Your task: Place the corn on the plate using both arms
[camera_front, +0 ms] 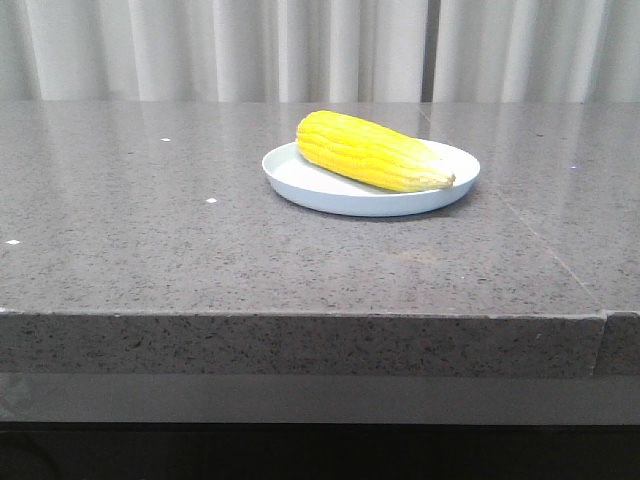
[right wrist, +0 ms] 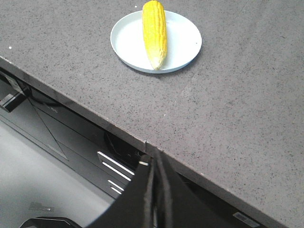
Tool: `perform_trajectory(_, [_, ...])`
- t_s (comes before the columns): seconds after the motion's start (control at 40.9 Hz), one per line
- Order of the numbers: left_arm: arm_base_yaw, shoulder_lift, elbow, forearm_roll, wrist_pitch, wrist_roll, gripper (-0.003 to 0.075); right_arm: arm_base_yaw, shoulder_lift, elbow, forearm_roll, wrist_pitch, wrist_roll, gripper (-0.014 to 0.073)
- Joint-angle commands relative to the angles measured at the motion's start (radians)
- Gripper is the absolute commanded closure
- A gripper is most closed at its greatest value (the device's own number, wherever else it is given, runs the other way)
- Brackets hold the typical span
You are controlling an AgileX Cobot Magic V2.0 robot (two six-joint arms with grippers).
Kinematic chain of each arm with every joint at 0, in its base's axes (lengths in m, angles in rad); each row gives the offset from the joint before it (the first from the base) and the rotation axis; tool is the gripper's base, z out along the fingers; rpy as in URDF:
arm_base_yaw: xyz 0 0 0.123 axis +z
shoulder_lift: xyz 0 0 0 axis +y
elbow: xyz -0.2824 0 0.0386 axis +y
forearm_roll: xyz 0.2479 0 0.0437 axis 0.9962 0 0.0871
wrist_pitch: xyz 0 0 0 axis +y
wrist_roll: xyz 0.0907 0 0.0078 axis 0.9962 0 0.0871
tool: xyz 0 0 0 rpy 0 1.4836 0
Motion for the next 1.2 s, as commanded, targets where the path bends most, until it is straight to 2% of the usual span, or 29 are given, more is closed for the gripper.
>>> perform_trajectory(0.0, [0.003, -0.018, 0.023, -0.013, -0.108, -0.004, 0.0741, -0.005, 0.012, -0.017, -0.008, -0.071, 0.001, 0.0680])
perform_trajectory(0.514, [0.001, -0.018, 0.023, -0.032, -0.116, -0.005, 0.0740, -0.005, 0.012, -0.017, -0.008, -0.071, 0.001, 0.0680])
perform_trajectory(0.612, [-0.034, -0.018, 0.023, -0.009, -0.116, -0.008, 0.0740, -0.005, 0.012, -0.017, -0.008, -0.071, 0.001, 0.0680])
perform_trajectory(0.808, [-0.084, -0.018, 0.023, 0.031, -0.118, -0.041, 0.0741, -0.005, 0.012, -0.017, -0.008, -0.071, 0.001, 0.0680])
perform_trajectory(0.955, [-0.084, -0.018, 0.023, 0.084, -0.118, -0.136, 0.0741, -0.005, 0.012, -0.017, -0.008, -0.071, 0.001, 0.0680])
perform_trajectory(1.175, [-0.084, -0.018, 0.023, 0.084, -0.120, -0.128, 0.0741, -0.005, 0.012, -0.017, -0.008, -0.071, 0.001, 0.0680])
